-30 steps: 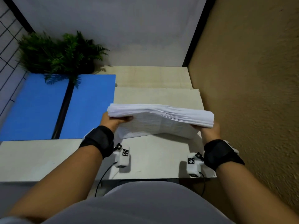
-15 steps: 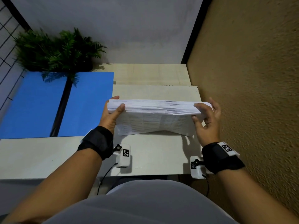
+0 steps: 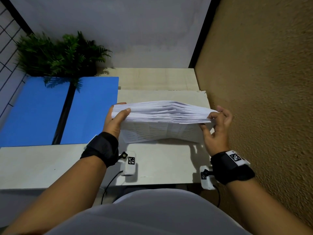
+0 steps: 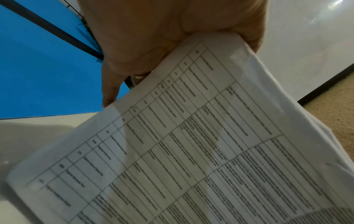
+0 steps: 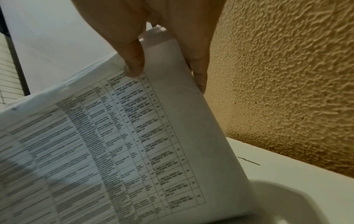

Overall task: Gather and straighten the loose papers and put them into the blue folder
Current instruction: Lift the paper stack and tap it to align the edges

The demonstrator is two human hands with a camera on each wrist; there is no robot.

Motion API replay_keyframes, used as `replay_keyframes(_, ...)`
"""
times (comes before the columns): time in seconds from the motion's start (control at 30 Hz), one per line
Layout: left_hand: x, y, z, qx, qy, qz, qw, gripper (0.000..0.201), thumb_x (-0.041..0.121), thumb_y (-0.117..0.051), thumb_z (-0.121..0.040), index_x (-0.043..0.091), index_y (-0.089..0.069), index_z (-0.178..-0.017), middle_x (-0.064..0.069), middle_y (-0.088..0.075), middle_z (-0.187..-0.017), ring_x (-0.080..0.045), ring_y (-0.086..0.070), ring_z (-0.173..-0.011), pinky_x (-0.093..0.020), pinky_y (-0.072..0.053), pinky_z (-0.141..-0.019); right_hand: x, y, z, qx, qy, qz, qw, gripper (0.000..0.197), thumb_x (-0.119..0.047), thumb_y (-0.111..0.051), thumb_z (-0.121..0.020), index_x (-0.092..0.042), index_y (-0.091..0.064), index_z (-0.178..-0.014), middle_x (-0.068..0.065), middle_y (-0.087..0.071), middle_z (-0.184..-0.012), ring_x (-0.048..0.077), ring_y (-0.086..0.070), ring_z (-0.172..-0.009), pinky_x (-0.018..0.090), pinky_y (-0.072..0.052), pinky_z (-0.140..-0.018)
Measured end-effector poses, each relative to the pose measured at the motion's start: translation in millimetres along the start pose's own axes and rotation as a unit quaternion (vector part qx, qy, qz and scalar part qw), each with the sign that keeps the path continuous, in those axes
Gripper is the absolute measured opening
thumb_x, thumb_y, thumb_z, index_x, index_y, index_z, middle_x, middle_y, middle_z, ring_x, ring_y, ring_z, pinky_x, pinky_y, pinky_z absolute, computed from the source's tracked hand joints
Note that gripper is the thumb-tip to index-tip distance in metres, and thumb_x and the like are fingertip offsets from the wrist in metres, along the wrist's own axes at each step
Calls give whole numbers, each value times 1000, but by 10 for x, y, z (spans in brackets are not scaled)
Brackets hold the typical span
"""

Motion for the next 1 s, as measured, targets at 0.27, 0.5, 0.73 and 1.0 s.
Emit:
replay_keyframes(0.27,28,-23,-58,-72,-31,-41,996,83,60,-89,-35,29,-62,-106,1,-67,-110,-16,-63,-104,-30,-52,-89,78,24,-14,-4,-132,-64,989,73,-2,-69,-82,-37,-35,-136,3,-39,-142,17,-45,-125,40,-45,-103)
replay_keyframes(0.5,-173,131,-119,-198,59,-44,977,123,57,-92,-32,18,-47,-139,-5,-57,-138,-24,-51,-130,-43,-35,-111,349,-58,-29,-10,-345,-187,920,32,16,-60,-81,-8,-67,-101,-5,-74,-86,6,-68,-81,16,-54,-74)
replay_keyframes(0.73,-295,339,-79,-205,147,-39,967,119,54,-93,-26,37,-44,-133,14,-42,-145,-8,-37,-138,-40,-34,-106,393,-125,-53,6,-352,-231,907,44,24,-47,-83,-17,-63,-87,-23,-70,-62,-12,-65,-61,5,-48,-56)
replay_keyframes(1.0,-126,-126,-80,5,28,-103,994,43,0,-77,-75,18,-61,-110,8,-65,-98,-11,-62,-91,-20,-50,-79,457,-168,-89,-27,-366,-221,904,40,17,-62,-78,-22,-62,-89,-5,-68,-86,3,-65,-75,27,-50,-79)
Point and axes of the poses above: each hand's wrist, its own z-axis away from the middle knuckle, its own y-axis out of the back of the hand, x = y × z, the point moved 4 cm from there along -z, towards the middle knuckle
